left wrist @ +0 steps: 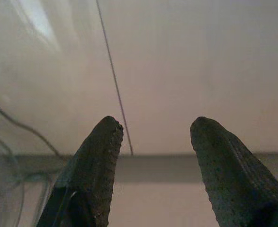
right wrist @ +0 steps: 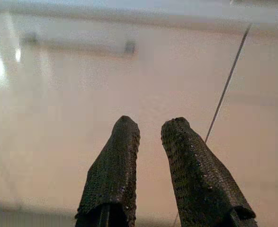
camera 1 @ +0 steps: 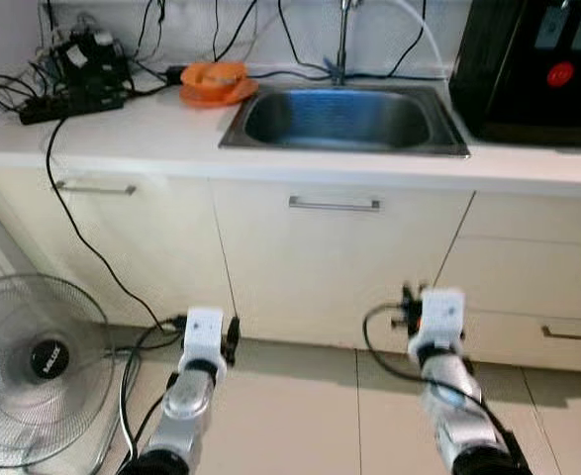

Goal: Kitchen organization

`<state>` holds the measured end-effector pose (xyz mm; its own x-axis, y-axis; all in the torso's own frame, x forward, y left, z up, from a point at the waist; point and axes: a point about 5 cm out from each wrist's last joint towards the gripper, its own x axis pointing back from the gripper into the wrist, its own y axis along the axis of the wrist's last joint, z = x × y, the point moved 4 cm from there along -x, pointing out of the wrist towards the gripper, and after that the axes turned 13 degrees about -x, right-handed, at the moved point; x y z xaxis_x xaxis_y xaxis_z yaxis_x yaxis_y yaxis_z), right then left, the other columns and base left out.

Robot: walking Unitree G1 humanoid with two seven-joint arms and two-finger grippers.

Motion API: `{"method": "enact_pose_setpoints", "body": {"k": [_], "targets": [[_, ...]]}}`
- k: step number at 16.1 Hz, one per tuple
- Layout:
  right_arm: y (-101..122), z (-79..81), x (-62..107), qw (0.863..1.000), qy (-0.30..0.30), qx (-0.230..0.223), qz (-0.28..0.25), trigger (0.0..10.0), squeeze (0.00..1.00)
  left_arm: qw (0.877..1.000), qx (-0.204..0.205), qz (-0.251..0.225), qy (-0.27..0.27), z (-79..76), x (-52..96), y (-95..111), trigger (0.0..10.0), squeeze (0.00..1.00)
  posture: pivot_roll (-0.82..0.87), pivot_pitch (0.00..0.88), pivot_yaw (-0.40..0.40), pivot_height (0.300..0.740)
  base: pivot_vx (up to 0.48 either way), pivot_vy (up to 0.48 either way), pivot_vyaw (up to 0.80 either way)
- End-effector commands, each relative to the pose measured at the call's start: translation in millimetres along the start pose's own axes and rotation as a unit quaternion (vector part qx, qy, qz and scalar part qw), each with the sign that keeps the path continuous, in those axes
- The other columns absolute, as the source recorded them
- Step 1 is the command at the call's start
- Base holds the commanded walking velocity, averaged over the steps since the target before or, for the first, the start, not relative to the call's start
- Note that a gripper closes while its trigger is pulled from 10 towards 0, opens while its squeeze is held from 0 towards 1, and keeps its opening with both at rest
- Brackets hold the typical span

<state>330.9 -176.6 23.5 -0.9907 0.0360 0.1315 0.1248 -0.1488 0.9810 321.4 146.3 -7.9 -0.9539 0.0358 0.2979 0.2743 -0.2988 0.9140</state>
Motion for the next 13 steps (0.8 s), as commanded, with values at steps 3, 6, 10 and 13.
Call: {"method": "enact_pose_setpoints", "body": {"k": [3, 6, 10, 13], "targets": [[-62.4, -14.8, 25.6, 0.988, 0.000, -0.019, 0.155, 10.0, 0.00, 0.997, -0.019, 0.070, -0.015, -1.6, 7.7, -31.5, 10.0, 0.00, 0.03, 0.024, 0.049, 0.740, 0.000, 0.000, 0.00], [-88.2, -28.7, 45.2, 0.976, -0.026, -0.012, 0.214, 10.0, 0.00, 0.992, -0.010, 0.123, -0.024, -7.3, 21.0, -58.6, 10.0, 0.00, 0.03, 0.025, 0.054, 0.740, 0.000, 0.000, 0.00], [-123.1, -37.7, 78.3, 0.955, -0.043, -0.015, 0.294, 10.0, 0.00, 0.979, 0.023, 0.202, -0.021, -9.1, 48.3, -100.8, 10.0, 0.00, 0.03, 0.026, 0.059, 0.740, 0.000, 0.000, 0.00], [-141.5, -41.3, 99.8, 0.939, -0.051, -0.006, 0.340, 10.0, 0.00, 0.965, 0.021, 0.261, -0.023, -10.7, 71.2, -129.3, 10.0, 0.00, 0.03, 0.026, 0.054, 0.740, 0.000, 0.000, 0.00]]}}
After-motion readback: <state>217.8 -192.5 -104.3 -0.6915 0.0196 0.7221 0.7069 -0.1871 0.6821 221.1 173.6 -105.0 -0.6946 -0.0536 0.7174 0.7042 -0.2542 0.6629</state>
